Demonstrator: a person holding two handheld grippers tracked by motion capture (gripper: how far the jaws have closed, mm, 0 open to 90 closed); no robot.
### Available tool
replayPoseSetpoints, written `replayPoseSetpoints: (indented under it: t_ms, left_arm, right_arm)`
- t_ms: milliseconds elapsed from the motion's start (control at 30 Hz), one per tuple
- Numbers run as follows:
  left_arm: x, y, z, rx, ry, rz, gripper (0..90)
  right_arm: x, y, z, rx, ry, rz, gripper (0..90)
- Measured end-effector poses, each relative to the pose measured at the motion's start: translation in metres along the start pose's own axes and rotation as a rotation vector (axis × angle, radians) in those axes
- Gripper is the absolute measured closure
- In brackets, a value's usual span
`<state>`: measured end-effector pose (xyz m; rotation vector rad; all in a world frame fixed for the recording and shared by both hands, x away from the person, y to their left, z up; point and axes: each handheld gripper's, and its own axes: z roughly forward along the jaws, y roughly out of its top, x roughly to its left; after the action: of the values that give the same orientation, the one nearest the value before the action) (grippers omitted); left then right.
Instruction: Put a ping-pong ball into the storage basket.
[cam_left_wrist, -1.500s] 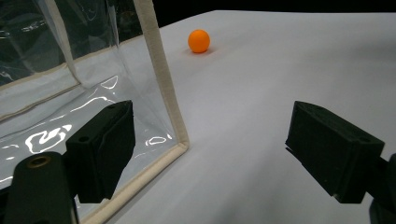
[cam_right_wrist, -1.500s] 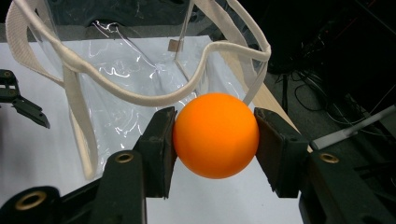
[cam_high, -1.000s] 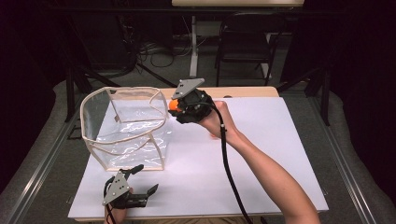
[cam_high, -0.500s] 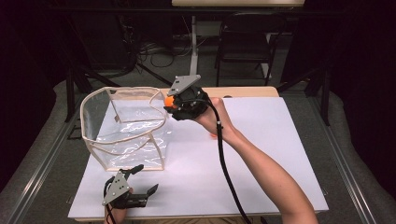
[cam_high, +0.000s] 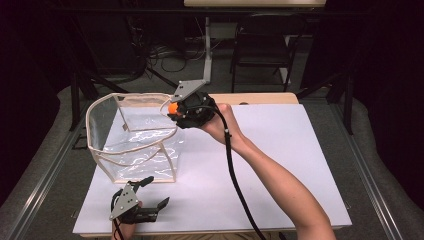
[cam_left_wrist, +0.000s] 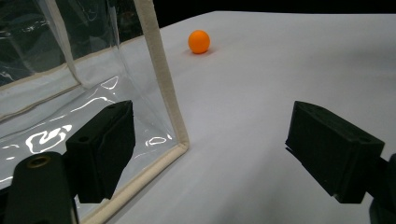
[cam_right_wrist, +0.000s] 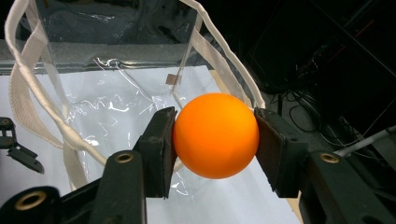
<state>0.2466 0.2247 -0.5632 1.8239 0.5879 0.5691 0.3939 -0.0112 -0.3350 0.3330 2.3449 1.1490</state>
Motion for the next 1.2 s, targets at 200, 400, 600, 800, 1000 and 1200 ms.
replayPoseSetpoints:
  t_ms: [200,400,600,800,1000,1200]
  left_arm:
    - [0.0,0.0,0.0,-0.002,-0.002,-0.001,15.7]
    - [0.0,0.0,0.0,0.0,0.0,0.0,15.7]
    - [0.0,0.0,0.0,-0.001,-0.001,-0.001,15.7]
    - [0.0,0.0,0.0,-0.001,-0.001,0.0,15.7]
    - [0.0,0.0,0.0,0.0,-0.001,-0.001,15.7]
    - [0.0,0.0,0.0,0.0,0.0,-0.001,15.7]
  right_arm:
    - [0.003,0.004,0.004,-0.009,0.005,-0.005,50.5]
    - [0.007,0.007,0.006,-0.012,0.01,-0.011,50.5]
    - [0.009,0.009,0.009,-0.015,0.014,-0.012,50.5]
    - [0.013,0.013,0.011,-0.017,0.02,-0.017,50.5]
    - [0.016,0.015,0.014,-0.014,0.029,-0.026,50.5]
    - [0.018,0.017,0.017,-0.01,0.038,-0.03,50.5]
